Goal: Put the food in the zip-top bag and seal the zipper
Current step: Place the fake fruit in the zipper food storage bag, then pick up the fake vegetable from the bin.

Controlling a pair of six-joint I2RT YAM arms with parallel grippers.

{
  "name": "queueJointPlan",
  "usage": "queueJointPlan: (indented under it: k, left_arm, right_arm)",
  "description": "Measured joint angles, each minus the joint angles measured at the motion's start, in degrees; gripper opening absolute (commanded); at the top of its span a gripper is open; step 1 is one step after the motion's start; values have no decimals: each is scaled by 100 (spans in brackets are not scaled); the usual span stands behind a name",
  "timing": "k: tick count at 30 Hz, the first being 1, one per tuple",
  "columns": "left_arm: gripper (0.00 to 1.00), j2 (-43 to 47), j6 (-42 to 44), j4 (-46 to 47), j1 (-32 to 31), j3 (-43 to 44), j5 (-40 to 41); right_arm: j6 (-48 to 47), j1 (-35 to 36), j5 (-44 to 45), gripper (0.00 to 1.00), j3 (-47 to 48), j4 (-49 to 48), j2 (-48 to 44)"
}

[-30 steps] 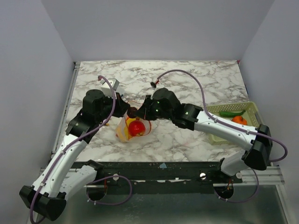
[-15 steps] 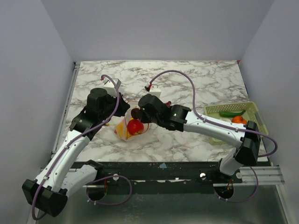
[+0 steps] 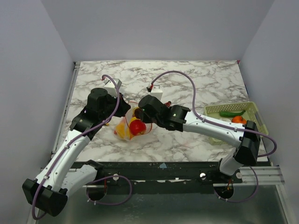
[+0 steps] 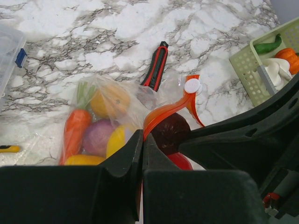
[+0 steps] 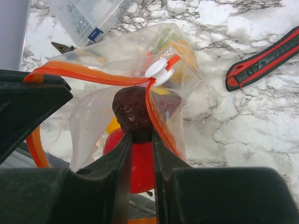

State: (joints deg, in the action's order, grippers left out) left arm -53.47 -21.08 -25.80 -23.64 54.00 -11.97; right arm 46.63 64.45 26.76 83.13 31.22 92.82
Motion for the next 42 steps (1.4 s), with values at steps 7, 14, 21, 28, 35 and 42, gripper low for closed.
queueJointPlan:
  k: [7, 14, 21, 28, 35, 42]
  left_arm:
    - [0, -2, 0, -2, 0, 0, -57]
    - [0, -4, 0, -4, 0, 0, -57]
    - [0, -173, -4, -42, 2, 59, -76]
    - [0, -214, -17, -50, 2, 85, -90]
    - [0, -214, -37, -55, 2, 85, -138]
    - [0, -195, -37, -55, 4, 87, -138]
  right_arm:
    - [-42, 0, -111, 50, 68, 90, 136]
    - [-153, 0, -260, 59, 133, 413, 98]
    - [-328, 0, 208, 62, 103, 739, -933]
    - [-232, -1119, 1075, 61, -599, 1217, -2269]
    - [-308, -4312, 1176, 65, -1989, 1427, -3154]
    - [-535, -7051, 592, 85, -2968, 911, -2955]
